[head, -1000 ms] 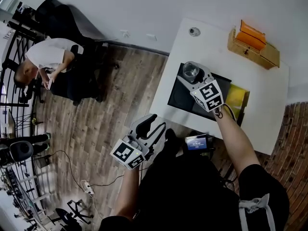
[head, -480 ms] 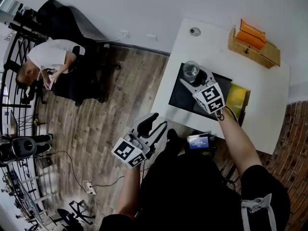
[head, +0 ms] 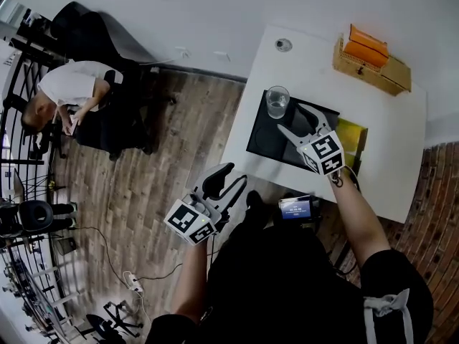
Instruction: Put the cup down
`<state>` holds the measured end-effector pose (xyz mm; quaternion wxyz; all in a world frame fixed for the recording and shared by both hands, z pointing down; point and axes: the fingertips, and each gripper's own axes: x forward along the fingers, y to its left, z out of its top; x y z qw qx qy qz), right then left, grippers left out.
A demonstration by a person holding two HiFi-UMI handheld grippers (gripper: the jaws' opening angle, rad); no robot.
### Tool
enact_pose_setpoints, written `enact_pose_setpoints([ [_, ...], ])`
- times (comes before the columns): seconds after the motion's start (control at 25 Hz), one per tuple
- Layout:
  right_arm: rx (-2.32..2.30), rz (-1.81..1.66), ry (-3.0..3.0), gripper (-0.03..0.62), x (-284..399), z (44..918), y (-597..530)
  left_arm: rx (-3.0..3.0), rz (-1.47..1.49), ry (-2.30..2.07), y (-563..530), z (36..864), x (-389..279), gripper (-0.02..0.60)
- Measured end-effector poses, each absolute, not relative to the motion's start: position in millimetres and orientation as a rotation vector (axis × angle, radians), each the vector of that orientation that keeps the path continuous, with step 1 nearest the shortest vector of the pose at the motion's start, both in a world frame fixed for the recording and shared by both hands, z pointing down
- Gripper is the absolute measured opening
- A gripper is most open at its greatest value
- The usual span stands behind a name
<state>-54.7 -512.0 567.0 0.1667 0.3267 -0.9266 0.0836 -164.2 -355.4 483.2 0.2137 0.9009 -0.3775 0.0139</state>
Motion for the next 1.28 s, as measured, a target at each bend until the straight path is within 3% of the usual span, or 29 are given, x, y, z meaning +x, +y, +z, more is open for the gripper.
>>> enact_pose_setpoints([
  [0.44, 1.092, 0.708, -2.785, 0.293, -9, 531, -484, 2.557, 0.032, -0.961, -347, 483, -139, 0.179],
  [0.72, 1.026, 0.692, -2.825, 0.275, -9, 508, -448, 2.602, 0.008, -0.906, -346, 478, -123, 0.179],
  [0.8, 1.032, 0.675, -2.831, 0.24, -7, 499, -438, 2.613, -0.001, -0.888, -344, 475, -119, 0.179],
  [0.96, 1.065, 0.658, -2.844, 0.097, 1, 482, -426, 2.636, -0.008, -0.843, -342, 471, -108, 0.175],
  [1.28, 1.017, 0.864, -2.978, 0.037, 5, 449, -394, 2.674, -0.03, -0.824, -346, 464, -94, 0.101],
])
